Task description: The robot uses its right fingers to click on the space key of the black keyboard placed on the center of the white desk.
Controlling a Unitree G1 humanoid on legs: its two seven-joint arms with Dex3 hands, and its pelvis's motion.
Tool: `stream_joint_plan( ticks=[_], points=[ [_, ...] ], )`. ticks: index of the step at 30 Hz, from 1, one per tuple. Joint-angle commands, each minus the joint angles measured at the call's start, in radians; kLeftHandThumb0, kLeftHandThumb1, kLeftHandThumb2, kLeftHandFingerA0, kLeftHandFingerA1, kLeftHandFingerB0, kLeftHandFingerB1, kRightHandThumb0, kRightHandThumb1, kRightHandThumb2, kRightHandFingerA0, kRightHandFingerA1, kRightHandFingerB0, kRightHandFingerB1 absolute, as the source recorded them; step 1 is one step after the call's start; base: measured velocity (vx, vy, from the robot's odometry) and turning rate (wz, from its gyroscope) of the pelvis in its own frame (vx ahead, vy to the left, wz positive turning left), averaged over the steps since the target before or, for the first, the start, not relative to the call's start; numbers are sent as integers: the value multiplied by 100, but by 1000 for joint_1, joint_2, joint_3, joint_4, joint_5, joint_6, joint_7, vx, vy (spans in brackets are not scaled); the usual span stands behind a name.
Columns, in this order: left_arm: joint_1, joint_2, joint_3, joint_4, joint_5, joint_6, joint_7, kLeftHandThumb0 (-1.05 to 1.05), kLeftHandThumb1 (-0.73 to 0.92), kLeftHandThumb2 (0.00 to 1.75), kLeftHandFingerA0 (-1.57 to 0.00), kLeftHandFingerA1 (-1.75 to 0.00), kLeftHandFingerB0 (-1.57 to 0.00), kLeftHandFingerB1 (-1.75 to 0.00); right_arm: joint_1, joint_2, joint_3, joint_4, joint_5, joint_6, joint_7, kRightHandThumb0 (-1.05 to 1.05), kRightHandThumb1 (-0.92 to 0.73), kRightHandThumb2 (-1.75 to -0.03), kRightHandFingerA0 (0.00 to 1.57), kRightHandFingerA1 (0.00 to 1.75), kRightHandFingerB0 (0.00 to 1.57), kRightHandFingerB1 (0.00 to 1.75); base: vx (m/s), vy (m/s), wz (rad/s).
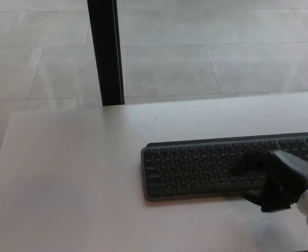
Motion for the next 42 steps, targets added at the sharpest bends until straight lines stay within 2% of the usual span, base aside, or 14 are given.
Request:
stream_joint_plan(
  ticks=[1,3,4,6,9,11,12,14,18,26,31,38,39,42],
  points=[
    [7,44,6,15,-38,-45,27,-51,62,59,-81,-77,-69,-59,10,-60,140,75,-301,-115,-54,-38,-63,-60,84,137,64,46,0,0,0],
    [8,45,1,15,-31,-45,31,-51,62,59,-82,-76,-70,-58,9,-53,144,88,-308,-120,-74,-37,-62,-61,85,140,65,47,0,0,0],
    [8,47,-3,18,-27,-47,31,-51,62,59,-83,-75,-71,-59,1,-48,157,105,-328,-118,-92,-38,-62,-62,79,145,65,47,0,0,0],
    [9,48,-4,18,-26,-46,30,-52,62,59,-78,-71,-71,-60,-3,-47,162,120,-340,-137,-117,-36,-62,-58,81,149,66,48,0,0,0],
    [9,46,5,16,-38,-48,21,-52,61,58,-77,-71,-71,-60,-7,-49,170,127,-356,-146,-123,-35,-62,-58,79,150,65,47,0,0,0],
    [10,46,6,12,-39,-45,23,-51,62,58,-83,-78,-70,-60,-6,-48,177,140,-374,-164,-150,-36,-60,-64,80,153,65,51,0,0,0],
    [9,47,9,12,-43,-42,21,-50,62,58,-81,-76,-68,-59,-7,-47,179,140,-377,-160,-145,-34,-61,-58,83,152,65,48,0,0,0],
    [6,48,10,14,-44,-38,26,-51,62,58,-78,-70,-69,-58,-7,-38,176,145,-379,-152,-142,-35,-61,-58,84,151,66,48,0,0,0],
    [9,44,8,14,-45,-48,24,-50,62,58,-82,-76,-71,-60,-5,-29,165,150,-387,-149,-136,-35,-61,-58,83,149,65,47,0,0,0],
    [15,45,-13,19,-49,-56,21,-52,62,59,-73,-69,-69,-58,-1,3,126,172,-391,-176,-131,-35,-61,-58,82,146,63,47,0,0,0],
    [18,44,-29,21,-48,-66,32,-52,62,59,-82,-75,-71,-59,7,19,99,170,-393,-197,-118,-35,-60,-58,86,145,63,47,0,0,0],
    [15,43,-27,22,-66,-57,26,-52,62,59,-78,-73,-71,-59,12,36,64,190,-401,-211,-105,-36,-61,-58,87,144,64,47,0,0,0],
    [19,44,-40,21,-53,-65,32,-53,63,59,-79,-72,-71,-58,6,48,53,199,-389,-188,-74,-37,-61,-61,84,138,62,46,0,0,0],
    [16,41,-29,23,-73,-64,22,-52,61,58,-79,-75,-70,-59,11,67,21,214,-368,-178,-56,-35,-59,-59,85,134,63,47,0,0,0]
  ],
)
